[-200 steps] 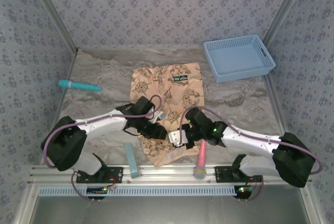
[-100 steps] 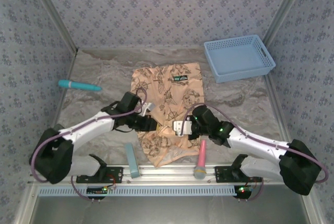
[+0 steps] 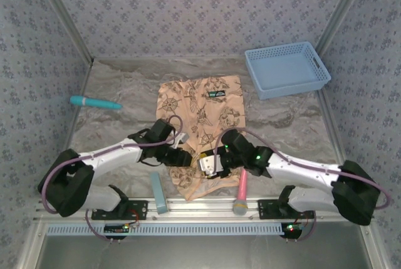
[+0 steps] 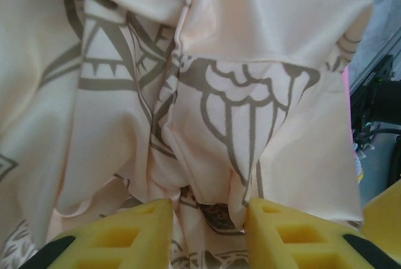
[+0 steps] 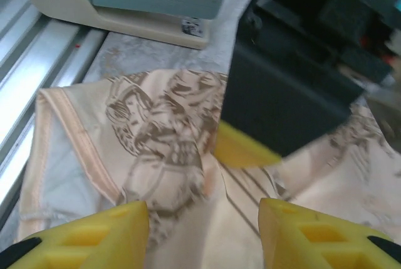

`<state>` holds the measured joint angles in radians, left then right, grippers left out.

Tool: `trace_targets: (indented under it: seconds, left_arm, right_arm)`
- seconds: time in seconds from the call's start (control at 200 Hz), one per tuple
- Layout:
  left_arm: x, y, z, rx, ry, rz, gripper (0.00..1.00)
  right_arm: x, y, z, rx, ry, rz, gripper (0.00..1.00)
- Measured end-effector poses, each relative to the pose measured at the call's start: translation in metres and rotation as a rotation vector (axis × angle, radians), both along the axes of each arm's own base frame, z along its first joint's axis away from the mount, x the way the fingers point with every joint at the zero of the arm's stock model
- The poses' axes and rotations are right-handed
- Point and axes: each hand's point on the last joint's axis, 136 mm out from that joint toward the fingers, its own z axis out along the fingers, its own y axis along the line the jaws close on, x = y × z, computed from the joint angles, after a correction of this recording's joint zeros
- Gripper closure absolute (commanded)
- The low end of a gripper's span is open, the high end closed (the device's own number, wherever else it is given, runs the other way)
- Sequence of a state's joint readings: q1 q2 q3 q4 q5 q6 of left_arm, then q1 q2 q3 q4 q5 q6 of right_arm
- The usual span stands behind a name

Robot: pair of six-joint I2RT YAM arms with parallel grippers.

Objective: Fold the inside-out t-shirt

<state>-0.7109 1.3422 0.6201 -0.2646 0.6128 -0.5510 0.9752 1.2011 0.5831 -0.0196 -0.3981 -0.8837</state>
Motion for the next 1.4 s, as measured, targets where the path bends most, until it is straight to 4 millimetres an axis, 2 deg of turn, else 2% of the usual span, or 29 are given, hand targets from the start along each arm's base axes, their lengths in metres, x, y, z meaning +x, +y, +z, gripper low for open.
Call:
trace_targets:
  seconds: [0.075, 0.095, 0.125, 0.165, 0.27, 0.39, 0.46, 0.535, 0.675, 0.73, 0.765, 0.805, 0.855, 0.905, 1.004, 1.139, 1.229, 1.289, 1.399]
  left_arm:
    - [-0.004, -0.004, -0.003, -0.002, 0.010, -0.008, 0.82]
    - [-0.004, -0.004, -0.003, -0.005, 0.007, -0.013, 0.87]
    - [-0.005, -0.005, -0.004, -0.007, 0.012, -0.012, 0.92]
    - [-0.006, -0.006, -0.003, -0.011, 0.010, -0.019, 1.00]
    - [-0.007, -0.006, -0.002, -0.021, 0.006, -0.025, 1.00]
    - [-0.006, -0.002, 0.003, -0.057, -0.031, -0.016, 1.00]
    - [-0.002, -0.004, 0.010, -0.095, -0.076, -0.012, 1.00]
    - [0.003, -0.006, 0.016, -0.128, -0.121, -0.005, 1.00]
    - [0.005, 0.001, 0.017, -0.142, -0.186, 0.021, 1.00]
    - [0.005, 0.004, 0.020, -0.156, -0.224, 0.027, 0.93]
    - [0.005, 0.007, 0.021, -0.159, -0.249, 0.035, 0.83]
    - [0.005, 0.011, 0.022, -0.159, -0.280, 0.042, 0.67]
    - [0.006, 0.015, 0.024, -0.155, -0.311, 0.050, 0.54]
    - [0.007, 0.017, 0.026, -0.152, -0.321, 0.061, 0.52]
    - [0.006, 0.016, 0.029, -0.160, -0.327, 0.061, 0.46]
    - [0.000, 0.012, 0.021, -0.142, -0.285, 0.039, 0.42]
    - [-0.001, 0.005, 0.013, -0.099, -0.227, 0.025, 0.42]
    - [0.001, -0.002, 0.010, -0.084, -0.198, 0.016, 0.49]
    - [0.002, -0.015, 0.008, -0.077, -0.160, -0.003, 0.86]
  right_arm:
    - [-0.006, 0.005, -0.014, -0.034, 0.012, 0.026, 0.84]
    - [-0.006, 0.005, -0.017, -0.041, 0.017, 0.027, 0.94]
    - [-0.006, 0.006, -0.020, -0.051, 0.018, 0.027, 1.00]
    - [-0.004, 0.005, -0.023, -0.062, 0.017, 0.013, 1.00]
    - [0.010, 0.000, -0.019, -0.055, -0.004, -0.038, 1.00]
    - [0.048, -0.023, -0.004, -0.021, -0.009, -0.208, 1.00]
    - [0.063, -0.037, -0.005, -0.040, -0.005, -0.295, 1.00]
    - [0.065, -0.043, -0.012, -0.082, -0.004, -0.333, 1.00]
    - [0.051, -0.044, -0.024, -0.131, -0.005, -0.310, 1.00]
    - [0.044, -0.046, -0.027, -0.130, 0.008, -0.285, 1.00]
    - [0.039, -0.048, -0.028, -0.125, 0.015, -0.267, 0.96]
    - [0.031, -0.051, -0.026, -0.103, 0.024, -0.239, 0.77]
    - [0.019, -0.053, -0.021, -0.059, 0.037, -0.202, 0.67]
    - [0.010, -0.052, -0.012, -0.014, 0.045, -0.162, 0.61]
    - [0.003, -0.046, 0.003, 0.029, 0.070, -0.111, 0.59]
    - [0.015, -0.034, 0.016, 0.034, 0.068, -0.114, 0.57]
    - [0.023, -0.026, 0.013, 0.012, 0.080, -0.120, 0.59]
    - [0.028, -0.022, 0.005, -0.021, 0.090, -0.125, 0.62]
    - [0.027, -0.020, -0.014, -0.088, 0.118, -0.115, 0.64]
